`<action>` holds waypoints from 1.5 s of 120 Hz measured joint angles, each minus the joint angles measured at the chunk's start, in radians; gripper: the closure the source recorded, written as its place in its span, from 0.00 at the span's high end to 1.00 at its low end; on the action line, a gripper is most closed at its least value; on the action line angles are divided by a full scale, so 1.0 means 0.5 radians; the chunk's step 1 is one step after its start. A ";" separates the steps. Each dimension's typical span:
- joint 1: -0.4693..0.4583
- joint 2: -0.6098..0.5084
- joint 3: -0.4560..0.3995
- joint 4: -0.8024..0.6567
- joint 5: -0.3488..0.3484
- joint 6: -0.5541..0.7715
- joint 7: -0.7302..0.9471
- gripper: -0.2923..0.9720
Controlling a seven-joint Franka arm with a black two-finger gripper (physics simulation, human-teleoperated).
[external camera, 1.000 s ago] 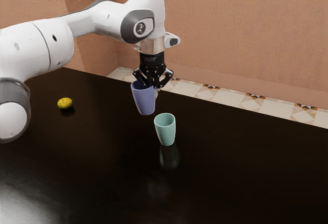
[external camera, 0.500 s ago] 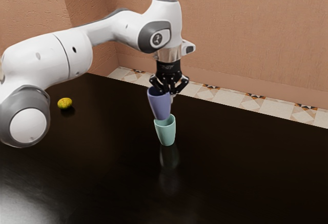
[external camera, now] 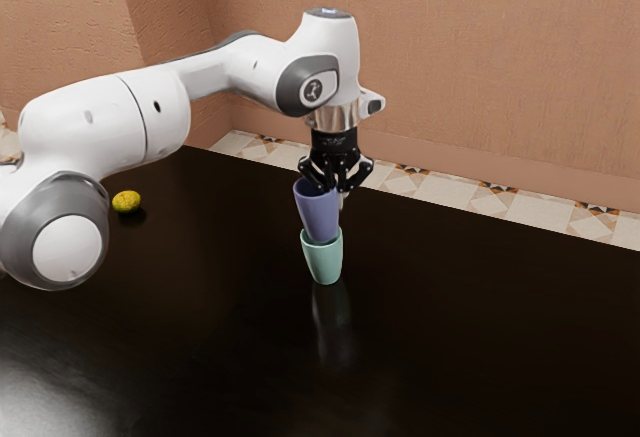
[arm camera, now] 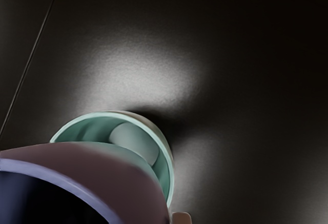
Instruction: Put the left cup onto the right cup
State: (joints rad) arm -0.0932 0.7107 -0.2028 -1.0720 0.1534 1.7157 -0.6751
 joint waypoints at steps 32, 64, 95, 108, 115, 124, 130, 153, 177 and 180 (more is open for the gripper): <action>0.005 0.034 0.003 -0.013 -0.008 0.028 -0.020 0.15; 0.005 0.049 0.006 -0.041 -0.043 0.066 -0.030 0.36; 0.007 -0.017 0.008 -0.045 -0.061 0.062 -0.037 0.65; 0.006 -0.110 0.010 -0.102 -0.056 0.052 -0.041 0.70; 0.006 -0.180 0.010 -0.152 -0.053 0.049 -0.043 0.71; 0.005 -0.260 0.014 -0.214 -0.051 0.047 -0.042 0.73; -0.001 -0.319 0.020 -0.239 -0.050 0.050 -0.039 0.74; -0.066 -0.645 0.132 -0.444 -0.045 0.046 0.001 0.76; -0.071 -1.025 0.223 -0.783 0.008 0.053 0.224 0.76; -0.069 -1.066 0.227 -0.833 0.014 0.056 0.255 0.76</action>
State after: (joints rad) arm -0.1278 0.1776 -0.0892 -1.4885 0.1602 1.7437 -0.5474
